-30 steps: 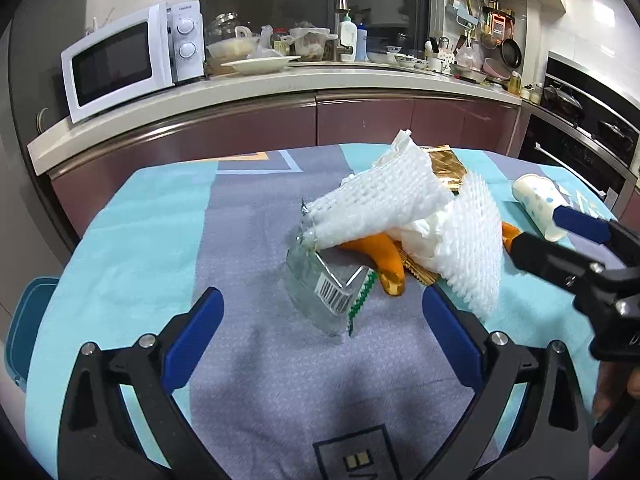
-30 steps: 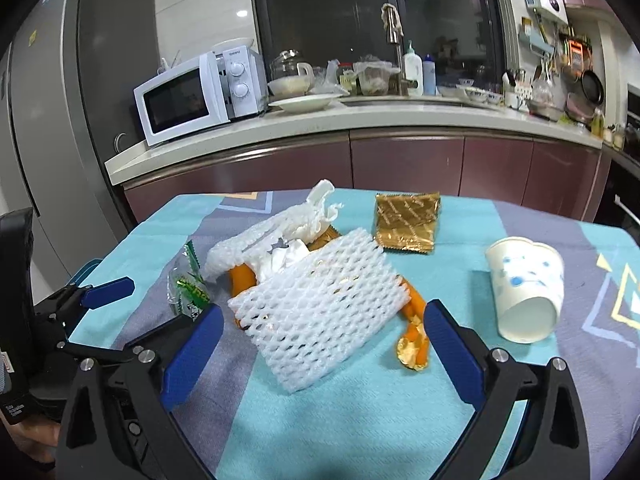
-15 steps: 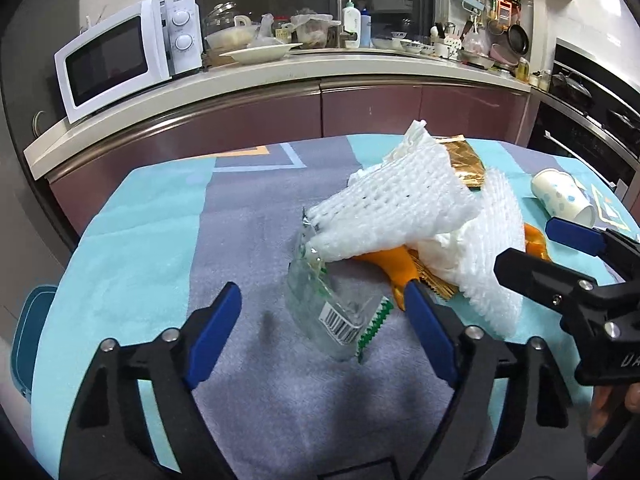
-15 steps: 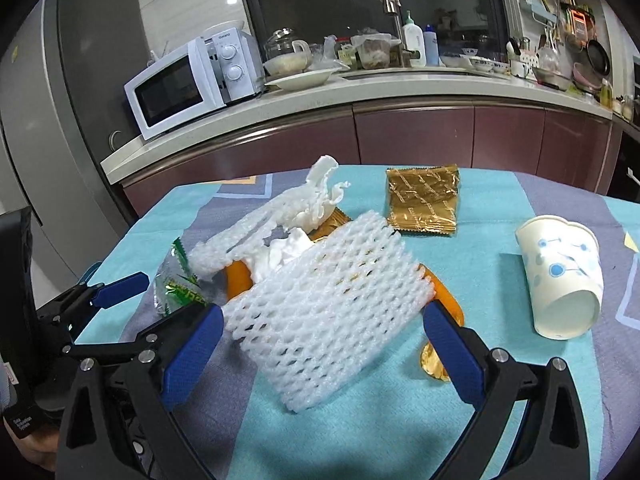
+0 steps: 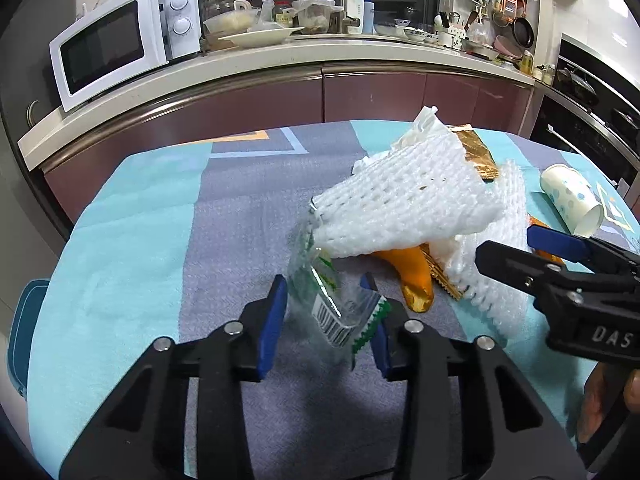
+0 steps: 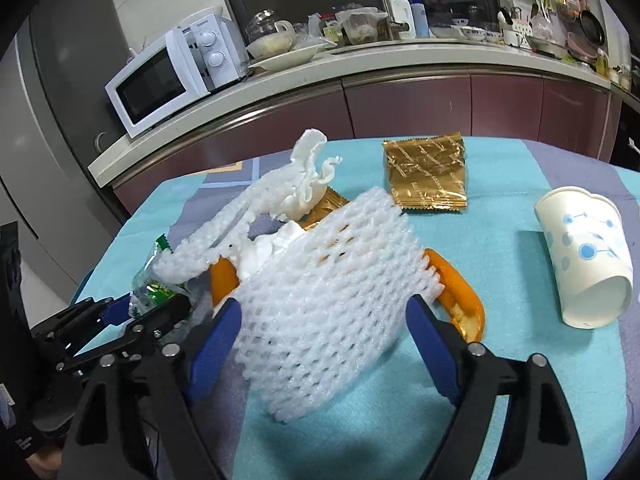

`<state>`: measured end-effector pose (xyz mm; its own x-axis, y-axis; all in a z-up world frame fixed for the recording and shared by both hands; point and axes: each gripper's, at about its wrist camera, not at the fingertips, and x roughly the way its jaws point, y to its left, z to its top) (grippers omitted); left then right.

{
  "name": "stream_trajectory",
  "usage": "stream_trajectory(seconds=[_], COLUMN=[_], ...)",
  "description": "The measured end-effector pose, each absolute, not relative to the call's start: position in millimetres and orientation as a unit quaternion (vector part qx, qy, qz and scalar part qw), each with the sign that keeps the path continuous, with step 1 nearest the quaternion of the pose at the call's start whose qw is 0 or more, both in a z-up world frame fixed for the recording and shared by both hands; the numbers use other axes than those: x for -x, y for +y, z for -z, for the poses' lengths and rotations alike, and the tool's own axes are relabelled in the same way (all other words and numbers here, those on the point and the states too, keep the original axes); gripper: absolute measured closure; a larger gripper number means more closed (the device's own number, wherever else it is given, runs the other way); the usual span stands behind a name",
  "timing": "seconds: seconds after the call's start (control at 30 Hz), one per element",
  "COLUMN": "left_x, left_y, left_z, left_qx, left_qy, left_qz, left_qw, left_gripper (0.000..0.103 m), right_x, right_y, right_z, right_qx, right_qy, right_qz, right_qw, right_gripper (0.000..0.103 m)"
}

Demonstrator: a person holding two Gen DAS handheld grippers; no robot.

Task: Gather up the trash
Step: 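Grasp the clear plastic cup with the left tool while the right tool grasps the foam net, then carry the plastic cup and foam net to the teal bin and release both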

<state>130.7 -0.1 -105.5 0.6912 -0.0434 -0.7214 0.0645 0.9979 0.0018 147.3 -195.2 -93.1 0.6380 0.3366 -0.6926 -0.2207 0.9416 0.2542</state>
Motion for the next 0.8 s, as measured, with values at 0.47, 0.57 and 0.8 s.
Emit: stream_trajectory(seconds=[0.47,0.57,0.8], left_x=[-127.8,-122.1,-106.1], left_y=[10.6,12.8,21.8], left_z=[102.3,97.5,77.8], left_qx=[0.020,0.025,0.040], left_qy=[0.391,0.384,0.363], left_qz=[0.042,0.048,0.054], left_qw=[0.919,0.922,0.929], left_gripper=[0.086,0.086,0.087], right_x=[-139.1,-126.9,-106.7], right_y=[-199.1,-202.6,-218.4], right_z=[87.9,78.4,56.5], right_qx=[-0.074,-0.071,-0.072], right_qy=[0.392,0.378,0.348], right_qz=[-0.169,-0.172,-0.159], right_qw=[0.901,0.907,0.921], right_gripper=[0.082,0.083,0.083])
